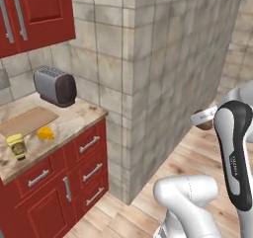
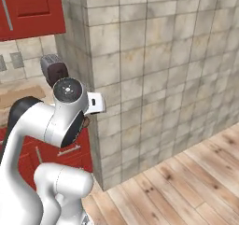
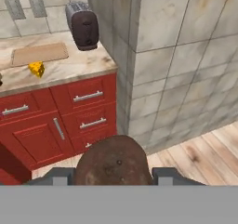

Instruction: Retrieve the reheated potato from the microwave, then place the potato, cheese, and condiment on the cutting board.

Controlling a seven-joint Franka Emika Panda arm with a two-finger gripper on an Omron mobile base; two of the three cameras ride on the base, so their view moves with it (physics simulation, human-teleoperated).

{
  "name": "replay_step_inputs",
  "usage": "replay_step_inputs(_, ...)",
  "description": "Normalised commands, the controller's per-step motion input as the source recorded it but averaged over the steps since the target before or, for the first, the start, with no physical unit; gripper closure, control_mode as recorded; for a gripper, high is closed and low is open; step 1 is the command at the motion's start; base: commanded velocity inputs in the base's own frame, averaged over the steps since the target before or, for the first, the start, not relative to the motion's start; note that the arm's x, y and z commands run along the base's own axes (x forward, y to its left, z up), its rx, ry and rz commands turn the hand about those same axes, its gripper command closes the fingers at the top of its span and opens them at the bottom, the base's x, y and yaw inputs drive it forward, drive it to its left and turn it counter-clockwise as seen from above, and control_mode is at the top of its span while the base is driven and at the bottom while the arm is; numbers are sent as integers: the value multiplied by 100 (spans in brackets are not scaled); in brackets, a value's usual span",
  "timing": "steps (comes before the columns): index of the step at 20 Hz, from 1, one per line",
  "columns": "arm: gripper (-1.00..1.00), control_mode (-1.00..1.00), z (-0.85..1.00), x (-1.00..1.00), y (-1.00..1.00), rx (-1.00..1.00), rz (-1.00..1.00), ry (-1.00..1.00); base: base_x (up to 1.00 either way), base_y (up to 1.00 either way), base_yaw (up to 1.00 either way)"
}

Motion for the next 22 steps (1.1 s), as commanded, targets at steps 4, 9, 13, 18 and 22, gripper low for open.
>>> replay_step_inputs(4, 100, 100, 0, 0, 0, 0, 0, 0, 39, 2, 50)
replay_step_inputs(9, 100, 100, 0, 0, 0, 0, 0, 0, 44, 2, 48)
replay_step_inputs(13, 100, 100, 0, 0, 0, 0, 0, 0, 45, 2, 48)
replay_step_inputs(18, 100, 100, 0, 0, 0, 0, 0, 0, 51, 2, 43)
replay_step_inputs(22, 100, 100, 0, 0, 0, 0, 0, 0, 55, 3, 36)
